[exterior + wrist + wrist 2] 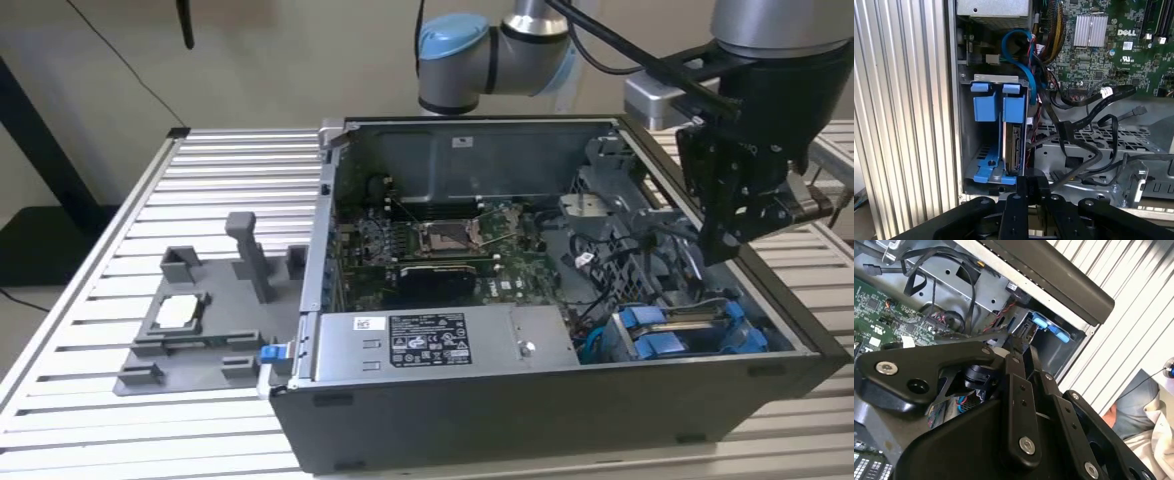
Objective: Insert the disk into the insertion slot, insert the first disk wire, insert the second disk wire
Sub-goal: 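Insert the first disk wire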
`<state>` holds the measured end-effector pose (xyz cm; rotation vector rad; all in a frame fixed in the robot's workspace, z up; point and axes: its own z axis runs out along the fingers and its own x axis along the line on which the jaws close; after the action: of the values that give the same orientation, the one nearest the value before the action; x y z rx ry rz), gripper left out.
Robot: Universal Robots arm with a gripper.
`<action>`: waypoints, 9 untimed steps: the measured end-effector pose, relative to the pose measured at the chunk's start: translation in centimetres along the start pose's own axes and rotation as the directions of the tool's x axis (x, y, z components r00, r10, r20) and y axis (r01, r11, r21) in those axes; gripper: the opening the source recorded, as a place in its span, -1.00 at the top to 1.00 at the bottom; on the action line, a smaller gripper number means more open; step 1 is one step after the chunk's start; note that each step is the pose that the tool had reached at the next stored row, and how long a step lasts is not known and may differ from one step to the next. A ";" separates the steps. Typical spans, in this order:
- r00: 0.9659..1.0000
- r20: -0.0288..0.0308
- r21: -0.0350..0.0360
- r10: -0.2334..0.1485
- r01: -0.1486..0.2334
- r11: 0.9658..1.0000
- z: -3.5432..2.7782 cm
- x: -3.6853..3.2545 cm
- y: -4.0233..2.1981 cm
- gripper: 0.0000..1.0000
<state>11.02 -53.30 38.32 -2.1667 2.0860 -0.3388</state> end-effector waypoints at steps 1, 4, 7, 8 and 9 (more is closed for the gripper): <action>1.000 0.000 0.000 0.000 0.000 1.000 0.01 0.00 -0.03 0.62; 1.000 -0.001 -0.016 -0.002 0.002 1.000 0.13 0.01 -0.39 0.62; 1.000 -0.002 -0.045 -0.004 0.004 0.999 0.34 0.03 -0.99 0.62; 1.000 -0.002 -0.055 -0.005 0.005 0.998 0.41 0.03 -1.23 0.62; 1.000 -0.002 -0.064 -0.006 0.006 0.998 0.48 0.04 -1.43 0.62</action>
<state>12.53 -53.30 38.20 -2.2090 2.1205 -0.2785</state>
